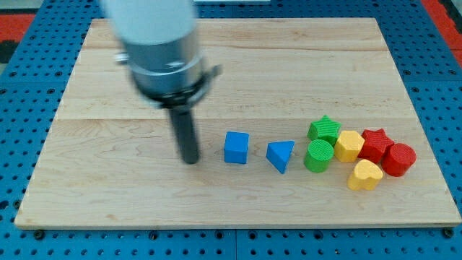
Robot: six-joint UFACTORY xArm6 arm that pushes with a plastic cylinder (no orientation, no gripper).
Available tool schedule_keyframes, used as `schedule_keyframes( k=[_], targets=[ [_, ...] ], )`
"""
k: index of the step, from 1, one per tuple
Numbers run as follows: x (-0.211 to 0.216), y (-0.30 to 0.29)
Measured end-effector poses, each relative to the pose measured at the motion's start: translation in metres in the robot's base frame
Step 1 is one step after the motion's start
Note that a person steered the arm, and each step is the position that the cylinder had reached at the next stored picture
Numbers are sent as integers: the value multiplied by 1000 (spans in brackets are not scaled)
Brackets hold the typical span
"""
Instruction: Push the cube into the triangle
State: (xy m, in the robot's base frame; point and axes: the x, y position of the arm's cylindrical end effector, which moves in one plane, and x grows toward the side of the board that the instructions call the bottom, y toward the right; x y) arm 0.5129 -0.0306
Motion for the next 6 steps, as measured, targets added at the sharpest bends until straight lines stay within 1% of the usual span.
schedule_keyframes(
  k=[1, 2, 3, 4, 5, 6],
  targets=[
    [-4, 85],
    [-4, 64],
    [-17, 54],
    [-37, 80],
    [-38, 99],
    [-38, 100]
  ],
)
